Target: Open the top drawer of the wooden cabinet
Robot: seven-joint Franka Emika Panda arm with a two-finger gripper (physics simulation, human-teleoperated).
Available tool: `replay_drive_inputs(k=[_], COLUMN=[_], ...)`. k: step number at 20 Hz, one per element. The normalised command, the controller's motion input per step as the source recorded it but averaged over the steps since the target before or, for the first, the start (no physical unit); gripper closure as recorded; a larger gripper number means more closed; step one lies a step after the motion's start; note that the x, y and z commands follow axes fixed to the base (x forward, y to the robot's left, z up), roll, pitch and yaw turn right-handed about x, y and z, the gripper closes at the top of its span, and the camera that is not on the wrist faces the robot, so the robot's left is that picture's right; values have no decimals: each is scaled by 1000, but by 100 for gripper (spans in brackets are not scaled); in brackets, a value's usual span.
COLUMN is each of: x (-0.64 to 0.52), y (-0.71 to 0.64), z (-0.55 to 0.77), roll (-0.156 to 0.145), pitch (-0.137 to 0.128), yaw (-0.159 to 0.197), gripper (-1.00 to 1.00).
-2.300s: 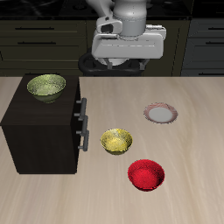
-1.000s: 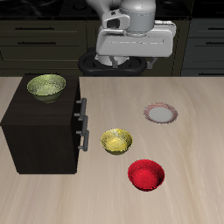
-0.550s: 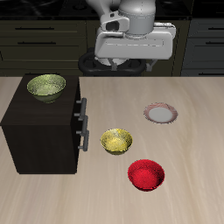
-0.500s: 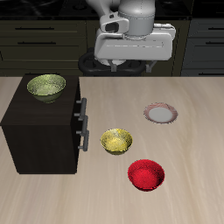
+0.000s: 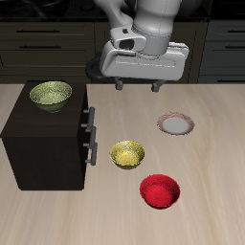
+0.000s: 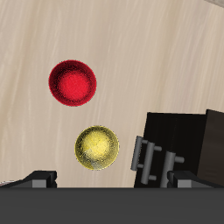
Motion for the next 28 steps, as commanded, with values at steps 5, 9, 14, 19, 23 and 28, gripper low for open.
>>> replay_drive_inputs(k=[5, 9, 14, 19, 23, 28], x=[-9, -18, -7, -15, -39, -39], y=[-101, 8, 1, -181, -178, -288], z=[-80, -40, -219, -244, -243, -108], roll=[-134, -21, -27, -84, -57, -67], pitch=[3, -8, 20, 33, 25, 22], yaw=[35, 8, -4, -32, 24, 6], gripper=[-100, -100, -100, -100, -100, -100])
